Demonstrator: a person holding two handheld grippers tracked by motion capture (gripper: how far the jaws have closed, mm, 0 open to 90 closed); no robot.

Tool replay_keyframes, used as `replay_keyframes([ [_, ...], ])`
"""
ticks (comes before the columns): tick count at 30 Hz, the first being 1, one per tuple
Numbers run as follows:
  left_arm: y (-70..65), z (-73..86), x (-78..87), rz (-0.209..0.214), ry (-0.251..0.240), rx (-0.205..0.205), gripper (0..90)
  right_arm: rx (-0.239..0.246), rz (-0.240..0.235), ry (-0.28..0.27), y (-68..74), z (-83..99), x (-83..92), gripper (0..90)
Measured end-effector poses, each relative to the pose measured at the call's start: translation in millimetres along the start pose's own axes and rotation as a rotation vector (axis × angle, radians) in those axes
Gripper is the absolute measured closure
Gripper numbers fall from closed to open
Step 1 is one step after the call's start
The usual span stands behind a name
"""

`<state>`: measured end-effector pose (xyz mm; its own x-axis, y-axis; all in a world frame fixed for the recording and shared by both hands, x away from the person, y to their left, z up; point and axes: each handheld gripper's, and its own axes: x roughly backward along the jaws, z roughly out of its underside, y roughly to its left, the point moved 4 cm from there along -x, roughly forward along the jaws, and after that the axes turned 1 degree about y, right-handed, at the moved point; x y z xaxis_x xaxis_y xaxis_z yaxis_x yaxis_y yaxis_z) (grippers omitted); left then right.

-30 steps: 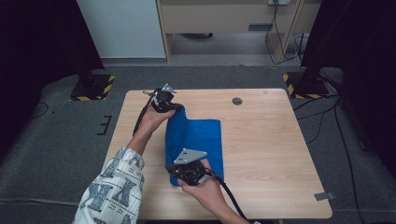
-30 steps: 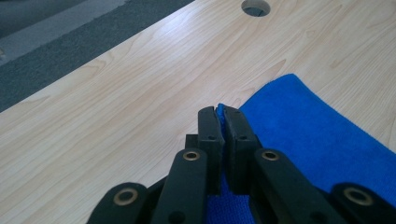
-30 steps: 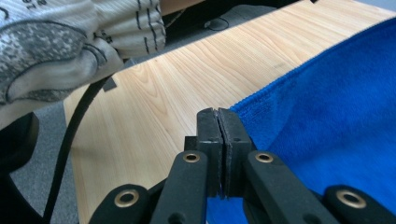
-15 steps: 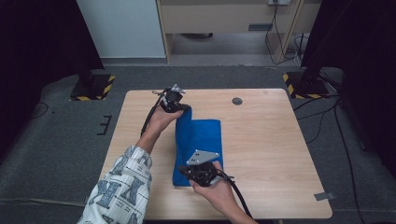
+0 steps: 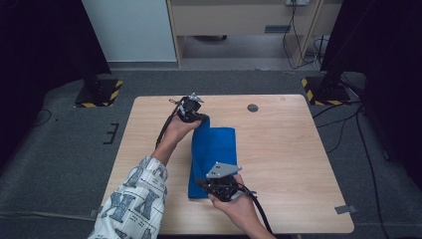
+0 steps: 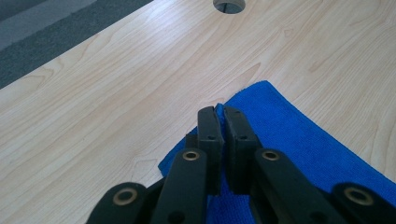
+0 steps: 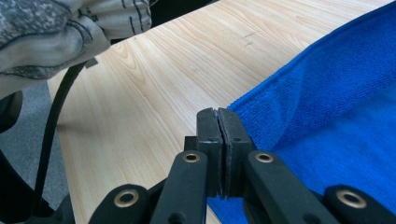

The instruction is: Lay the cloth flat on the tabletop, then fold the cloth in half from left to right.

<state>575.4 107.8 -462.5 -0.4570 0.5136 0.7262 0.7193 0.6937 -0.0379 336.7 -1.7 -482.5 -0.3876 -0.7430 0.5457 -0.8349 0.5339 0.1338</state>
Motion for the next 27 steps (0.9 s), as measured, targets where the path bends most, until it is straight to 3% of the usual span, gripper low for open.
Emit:
replay_keyframes([
  [16,-16.1,-7.6,-10.1,0.012,0.0,-0.01,86.1,-0.035,0.038,0.008,-13.7,18.9,17.1,88.6],
  [27,-17.0,-8.0,-12.1,0.019,-0.002,-0.006,86.0,-0.06,0.051,0.033,-24.0,29.3,23.0,88.5],
])
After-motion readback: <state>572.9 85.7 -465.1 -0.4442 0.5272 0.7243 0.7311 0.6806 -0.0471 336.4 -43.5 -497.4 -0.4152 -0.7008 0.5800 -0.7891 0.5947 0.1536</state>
